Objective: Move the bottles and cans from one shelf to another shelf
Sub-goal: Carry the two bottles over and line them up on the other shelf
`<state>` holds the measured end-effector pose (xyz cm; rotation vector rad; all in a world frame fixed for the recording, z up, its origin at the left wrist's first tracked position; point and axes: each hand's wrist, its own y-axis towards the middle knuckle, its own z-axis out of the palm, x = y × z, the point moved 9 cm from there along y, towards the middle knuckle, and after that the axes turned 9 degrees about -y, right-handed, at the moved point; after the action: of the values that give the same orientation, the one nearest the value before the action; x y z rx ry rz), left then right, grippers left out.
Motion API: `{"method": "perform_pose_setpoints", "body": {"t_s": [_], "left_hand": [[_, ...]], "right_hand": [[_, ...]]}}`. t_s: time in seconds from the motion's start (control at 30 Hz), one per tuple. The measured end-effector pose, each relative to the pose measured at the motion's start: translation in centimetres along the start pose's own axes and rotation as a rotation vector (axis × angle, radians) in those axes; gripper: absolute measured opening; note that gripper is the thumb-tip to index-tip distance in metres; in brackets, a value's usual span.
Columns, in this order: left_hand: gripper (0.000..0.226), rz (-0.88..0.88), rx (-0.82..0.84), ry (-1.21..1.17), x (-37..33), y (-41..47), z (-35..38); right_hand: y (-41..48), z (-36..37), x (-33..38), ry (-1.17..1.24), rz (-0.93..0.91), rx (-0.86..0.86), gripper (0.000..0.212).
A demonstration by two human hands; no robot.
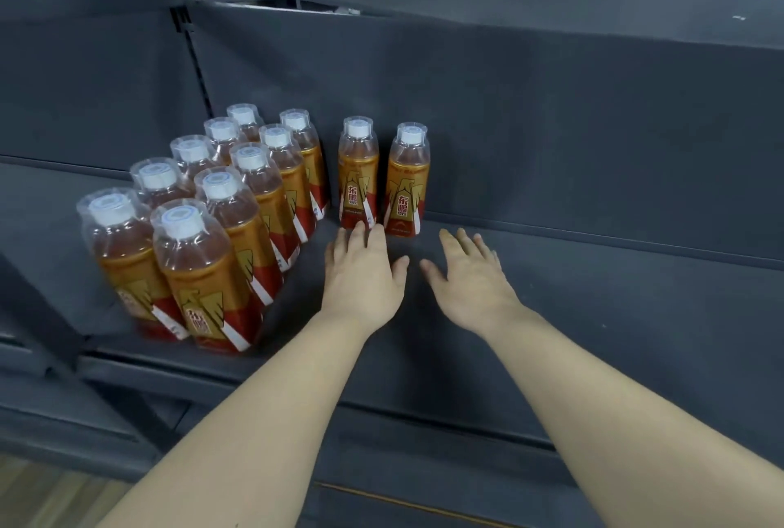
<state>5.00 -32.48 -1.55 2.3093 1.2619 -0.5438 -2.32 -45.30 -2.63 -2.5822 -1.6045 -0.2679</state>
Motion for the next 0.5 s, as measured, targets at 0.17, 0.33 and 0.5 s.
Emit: {"method": "perform_pose_setpoints", "body": {"t_s": [0.17, 0.33, 0.5], "left_hand": [[0.066, -0.008, 0.059, 0.074, -1.4, -4.1, 0.5], [0.066, 0.016, 0.100, 0.102, -3.6, -7.1, 1.3], [0.067, 0.083, 0.163, 0.097, -7.4, -8.4, 3.3]], "right_hand": [[-4.1, 0.1, -1.4, -0.023, -0.027, 0.050, 0.066], [-7.7, 0.2, -3.4, -0.028, -0.002, 0.086, 0.065], [-10.5, -0.8, -6.7, -0.022, 0.064, 0.077, 0.065]]}}
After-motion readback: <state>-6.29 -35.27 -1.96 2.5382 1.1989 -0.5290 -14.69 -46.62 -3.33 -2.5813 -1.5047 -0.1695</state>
